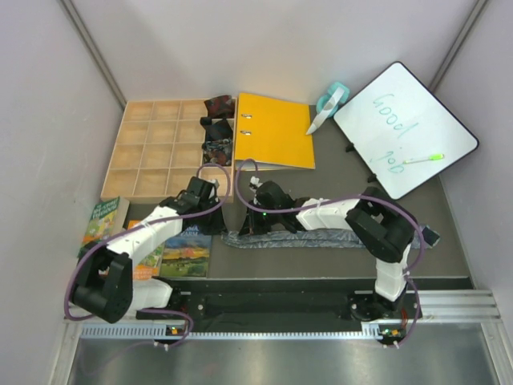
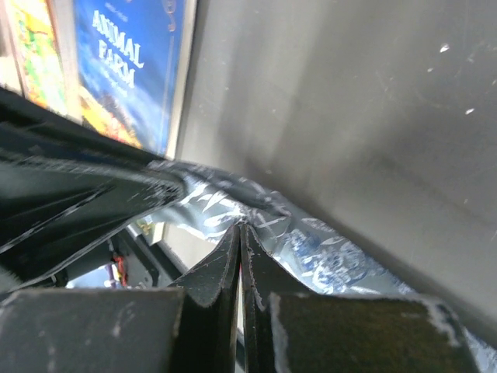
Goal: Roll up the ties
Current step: Roll the tie at the center of the board.
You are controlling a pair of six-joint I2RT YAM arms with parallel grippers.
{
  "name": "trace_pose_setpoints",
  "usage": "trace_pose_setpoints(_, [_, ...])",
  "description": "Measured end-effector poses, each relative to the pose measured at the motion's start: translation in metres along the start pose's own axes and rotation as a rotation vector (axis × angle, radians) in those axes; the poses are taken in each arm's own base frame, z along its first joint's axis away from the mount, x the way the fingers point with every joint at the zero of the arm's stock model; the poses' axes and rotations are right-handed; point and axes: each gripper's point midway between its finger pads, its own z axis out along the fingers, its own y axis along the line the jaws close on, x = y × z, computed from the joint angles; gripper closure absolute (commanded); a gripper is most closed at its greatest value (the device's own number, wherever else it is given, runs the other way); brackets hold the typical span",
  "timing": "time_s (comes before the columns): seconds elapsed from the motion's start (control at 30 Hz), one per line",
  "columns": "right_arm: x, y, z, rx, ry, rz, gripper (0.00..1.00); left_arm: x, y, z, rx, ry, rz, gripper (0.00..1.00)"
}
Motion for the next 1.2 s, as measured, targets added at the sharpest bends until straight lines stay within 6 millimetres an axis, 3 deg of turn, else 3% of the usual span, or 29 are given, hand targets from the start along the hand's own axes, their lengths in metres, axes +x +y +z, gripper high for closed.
trace_pose_setpoints(0.53, [0.005, -0.008, 0.007, 0.01, 0.011, 0.018, 1.0, -0.011, -0.037, -0.02, 0.029, 0.003, 0.055, 0.88])
trace_pose_setpoints(0.9, [0.013, -0.016, 0.006, 0.025, 0.026, 0.039, 1.0, 0.006, -0.062, -0.001, 0.008, 0.069, 0.117, 0.88])
trace_pose_setpoints(1.2, [0.021, -0.023, -0.001, 0.07, 0.05, 0.067, 1.0, 0.014, -0.064, 0.012, -0.03, 0.092, 0.137, 0.89])
